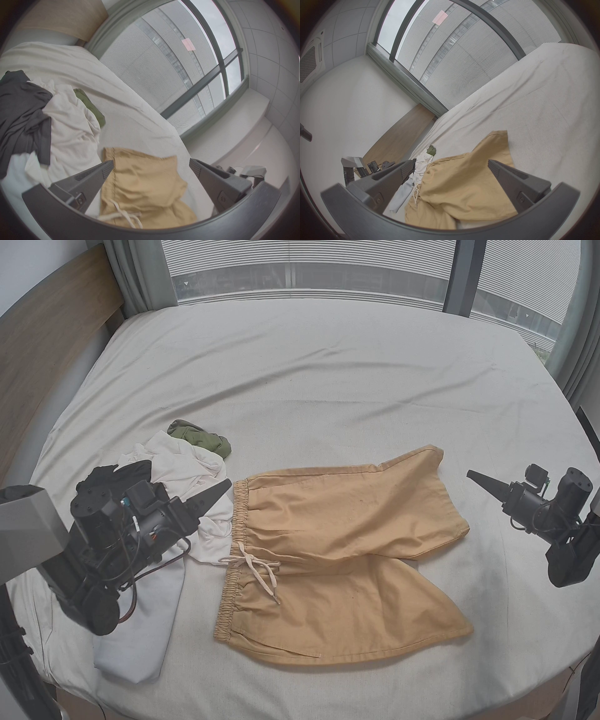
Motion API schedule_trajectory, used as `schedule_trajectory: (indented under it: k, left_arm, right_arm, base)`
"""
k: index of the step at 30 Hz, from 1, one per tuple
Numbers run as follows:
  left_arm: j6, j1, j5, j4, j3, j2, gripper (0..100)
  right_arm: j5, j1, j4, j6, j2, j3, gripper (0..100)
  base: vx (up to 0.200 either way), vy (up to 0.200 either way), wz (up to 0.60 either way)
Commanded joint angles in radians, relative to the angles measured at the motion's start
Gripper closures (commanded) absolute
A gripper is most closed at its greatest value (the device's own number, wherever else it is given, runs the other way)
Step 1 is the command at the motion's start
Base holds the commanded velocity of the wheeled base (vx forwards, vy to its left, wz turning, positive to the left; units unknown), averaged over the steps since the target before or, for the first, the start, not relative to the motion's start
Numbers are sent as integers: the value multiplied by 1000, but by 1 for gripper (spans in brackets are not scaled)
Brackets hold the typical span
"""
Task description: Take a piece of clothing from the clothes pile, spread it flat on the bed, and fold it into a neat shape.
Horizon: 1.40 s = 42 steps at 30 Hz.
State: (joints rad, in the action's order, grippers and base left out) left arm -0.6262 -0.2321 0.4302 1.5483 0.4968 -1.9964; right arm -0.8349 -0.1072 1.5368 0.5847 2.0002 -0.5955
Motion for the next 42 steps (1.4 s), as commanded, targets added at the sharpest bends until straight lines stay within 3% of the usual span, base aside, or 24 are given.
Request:
schedule_trajectory:
  k: [1, 18, 26, 42]
  left_arm:
    - [34, 2, 65, -1, -139, 166, 0]
    - [152, -7, 67, -1, -193, 85, 0]
    - [152, -10, 67, -1, -195, 85, 0]
    - [152, -10, 87, -1, -207, 85, 0]
  right_arm:
    - [-3, 11, -1, -19, -123, 102, 0]
    - [-4, 41, -4, -138, -44, 260, 0]
    - [-6, 63, -6, -298, 46, 333, 0]
    - [-4, 104, -1, -330, 158, 345, 0]
  base:
    - [0, 0, 0]
    - [0, 0, 0]
    - [0, 0, 0]
    - [0, 0, 0]
